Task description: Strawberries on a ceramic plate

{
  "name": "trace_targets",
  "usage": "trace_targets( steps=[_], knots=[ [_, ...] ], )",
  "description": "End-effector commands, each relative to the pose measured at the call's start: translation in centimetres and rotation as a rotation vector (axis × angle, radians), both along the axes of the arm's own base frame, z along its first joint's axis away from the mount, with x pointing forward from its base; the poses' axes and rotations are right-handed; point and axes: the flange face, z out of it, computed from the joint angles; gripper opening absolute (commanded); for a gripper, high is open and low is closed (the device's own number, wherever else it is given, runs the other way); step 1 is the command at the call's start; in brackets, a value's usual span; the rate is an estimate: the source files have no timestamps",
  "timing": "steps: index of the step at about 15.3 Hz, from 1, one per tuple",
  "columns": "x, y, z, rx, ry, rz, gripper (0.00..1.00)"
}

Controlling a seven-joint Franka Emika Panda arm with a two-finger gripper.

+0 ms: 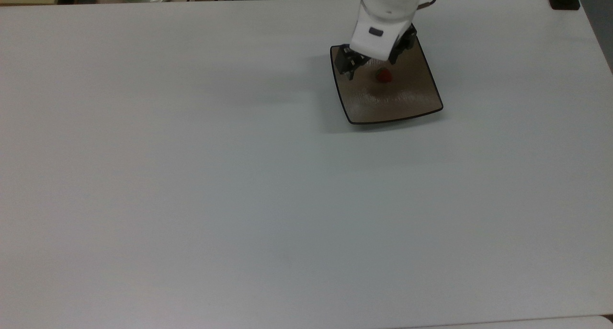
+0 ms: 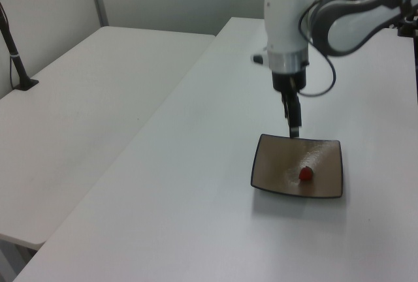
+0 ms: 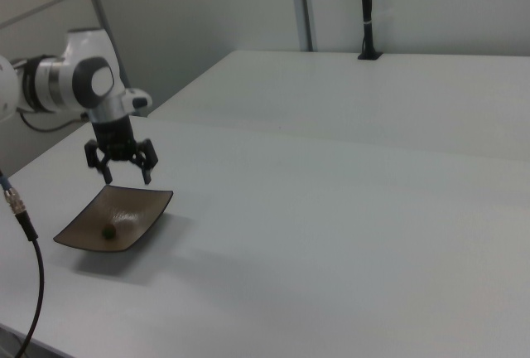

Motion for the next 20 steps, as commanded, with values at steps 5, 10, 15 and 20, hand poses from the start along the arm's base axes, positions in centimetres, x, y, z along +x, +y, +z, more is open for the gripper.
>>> trace_targets(
  steps=[5,10,15,20],
  knots=[
    [0.6,-8.4,12.3,-0.007,-0.069,-0.160,1.00],
    [-0.1,-14.7,16.6,0.024,-0.093,-0.275,1.00],
    [-0.1,-18.7,17.4,0.029,-0.085,-0.341,1.00],
    [1.0,-19.6,18.1,0.085,-0.171,-0.366,1.00]
  ],
)
